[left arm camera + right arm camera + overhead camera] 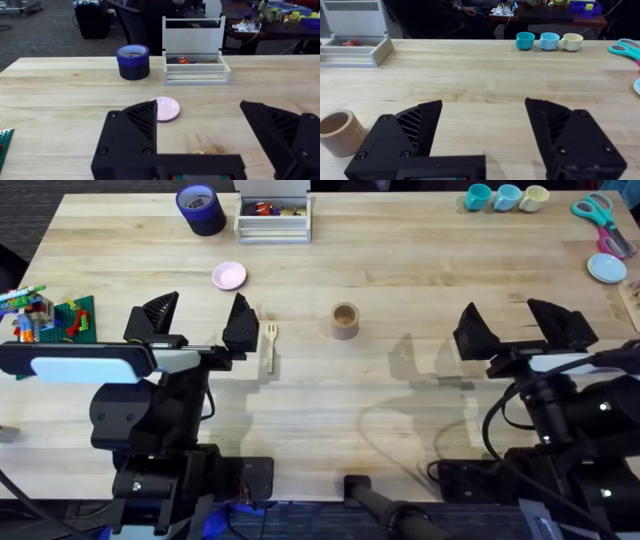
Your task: Pick up a utensil and set it on the pink plate, then put the other utensil in the container.
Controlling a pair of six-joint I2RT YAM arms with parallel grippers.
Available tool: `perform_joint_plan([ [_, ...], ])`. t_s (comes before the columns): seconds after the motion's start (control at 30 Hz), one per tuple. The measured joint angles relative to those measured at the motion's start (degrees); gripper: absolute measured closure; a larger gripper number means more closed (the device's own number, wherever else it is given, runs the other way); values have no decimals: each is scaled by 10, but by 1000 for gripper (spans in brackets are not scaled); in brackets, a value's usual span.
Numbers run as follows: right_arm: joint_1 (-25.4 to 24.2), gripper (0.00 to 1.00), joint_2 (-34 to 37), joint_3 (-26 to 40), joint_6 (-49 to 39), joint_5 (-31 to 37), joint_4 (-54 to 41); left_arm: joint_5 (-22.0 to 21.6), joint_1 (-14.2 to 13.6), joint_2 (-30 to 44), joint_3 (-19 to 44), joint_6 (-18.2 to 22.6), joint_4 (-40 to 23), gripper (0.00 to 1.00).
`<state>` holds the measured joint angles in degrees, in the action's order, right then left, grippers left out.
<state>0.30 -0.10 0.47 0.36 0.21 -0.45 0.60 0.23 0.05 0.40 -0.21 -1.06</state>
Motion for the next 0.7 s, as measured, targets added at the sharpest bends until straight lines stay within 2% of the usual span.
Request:
perform_joint_plan([
  [0.7,0,5,0,0,0,0,0,0,0,0,0,2,-14,9],
])
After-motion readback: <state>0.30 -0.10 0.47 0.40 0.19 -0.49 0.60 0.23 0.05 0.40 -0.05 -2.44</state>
